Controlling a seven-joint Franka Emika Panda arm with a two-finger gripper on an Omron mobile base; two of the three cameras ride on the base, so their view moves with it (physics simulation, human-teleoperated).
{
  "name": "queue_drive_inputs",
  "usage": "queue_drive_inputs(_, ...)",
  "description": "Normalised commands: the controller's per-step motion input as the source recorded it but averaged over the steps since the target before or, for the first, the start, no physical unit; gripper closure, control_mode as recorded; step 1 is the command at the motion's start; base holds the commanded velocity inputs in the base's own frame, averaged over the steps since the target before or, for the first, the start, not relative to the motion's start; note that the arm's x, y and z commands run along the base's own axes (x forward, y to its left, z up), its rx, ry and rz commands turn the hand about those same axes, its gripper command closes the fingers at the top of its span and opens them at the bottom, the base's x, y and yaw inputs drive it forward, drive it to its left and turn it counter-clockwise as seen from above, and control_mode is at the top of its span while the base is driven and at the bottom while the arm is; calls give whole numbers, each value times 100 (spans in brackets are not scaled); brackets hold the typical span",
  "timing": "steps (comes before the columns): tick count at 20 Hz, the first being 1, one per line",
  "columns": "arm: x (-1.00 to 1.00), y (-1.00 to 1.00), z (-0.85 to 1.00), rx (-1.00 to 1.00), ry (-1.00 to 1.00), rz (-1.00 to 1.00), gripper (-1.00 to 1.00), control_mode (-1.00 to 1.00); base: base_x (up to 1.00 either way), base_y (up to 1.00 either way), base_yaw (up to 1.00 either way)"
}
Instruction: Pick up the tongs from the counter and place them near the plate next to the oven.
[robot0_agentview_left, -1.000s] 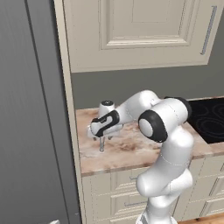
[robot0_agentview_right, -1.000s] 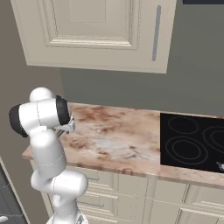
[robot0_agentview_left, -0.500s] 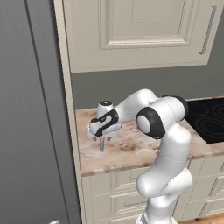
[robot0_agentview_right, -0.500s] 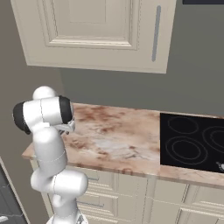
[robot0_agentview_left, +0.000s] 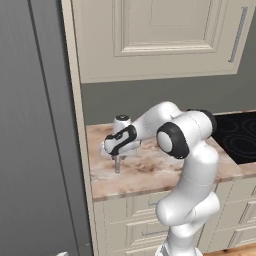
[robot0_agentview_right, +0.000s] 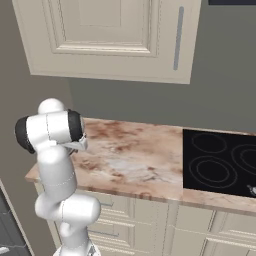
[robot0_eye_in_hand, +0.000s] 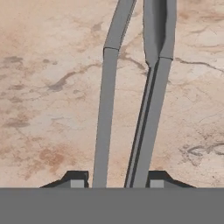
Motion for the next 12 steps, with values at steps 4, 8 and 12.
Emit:
queue_drive_inputs(4,-17,-28,6,0,-19,0,100,-100,0,0,0)
queue_drive_inputs(8,-32,-27,24,0,-22,0,100,-100,0,0,0)
queue_drive_inputs(12,-27,-31,40,0,-19,0,100,-100,0,0,0)
